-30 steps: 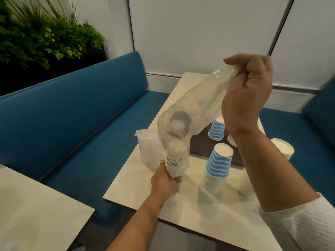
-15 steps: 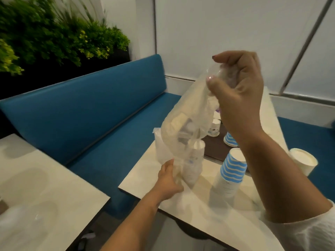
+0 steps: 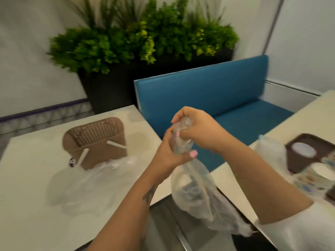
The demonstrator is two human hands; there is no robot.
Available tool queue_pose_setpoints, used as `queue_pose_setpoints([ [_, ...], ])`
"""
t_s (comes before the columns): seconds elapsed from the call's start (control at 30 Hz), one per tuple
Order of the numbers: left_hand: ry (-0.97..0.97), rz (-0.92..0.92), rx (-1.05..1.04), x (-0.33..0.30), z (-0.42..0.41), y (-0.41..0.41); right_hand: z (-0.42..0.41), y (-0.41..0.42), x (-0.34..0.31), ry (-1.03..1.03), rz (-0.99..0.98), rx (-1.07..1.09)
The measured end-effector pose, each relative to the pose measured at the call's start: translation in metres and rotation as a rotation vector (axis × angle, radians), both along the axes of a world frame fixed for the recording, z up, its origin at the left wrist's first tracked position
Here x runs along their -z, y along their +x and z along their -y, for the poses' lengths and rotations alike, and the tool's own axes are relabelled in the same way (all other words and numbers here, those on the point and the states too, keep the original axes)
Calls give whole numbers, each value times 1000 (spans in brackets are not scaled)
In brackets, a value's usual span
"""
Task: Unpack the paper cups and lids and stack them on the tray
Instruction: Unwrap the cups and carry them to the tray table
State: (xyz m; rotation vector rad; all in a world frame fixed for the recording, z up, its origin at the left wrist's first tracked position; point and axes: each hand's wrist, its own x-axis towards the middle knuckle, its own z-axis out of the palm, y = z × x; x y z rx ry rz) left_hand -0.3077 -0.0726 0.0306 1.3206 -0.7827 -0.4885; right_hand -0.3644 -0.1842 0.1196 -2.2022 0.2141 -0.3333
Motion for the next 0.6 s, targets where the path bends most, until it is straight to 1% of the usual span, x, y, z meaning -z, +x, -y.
queue_pose_setpoints([
  [0.07, 110, -18, -26, 3, -28, 11, -18, 24, 6, 208, 30, -18],
  [0.13, 233, -23, -56, 12, -62, 28, -29, 46, 13, 371, 74, -11],
  [0.27, 442, 7, -113, 24, -133, 71, -41, 84, 38, 557, 84, 43],
  [0.4, 731, 142, -123, 30, -192, 114, -51, 117, 75, 570, 37, 142],
  [0.47, 885, 269, -168, 32, -213, 133, -56, 135, 95, 570, 15, 197],
  [0.53, 1040, 462, -313, 34, -226, 146, -60, 149, 111, 559, -2, 267],
  [0.6, 1086, 615, -527, 44, -234, 157, -64, 159, 126, 533, -27, 334],
])
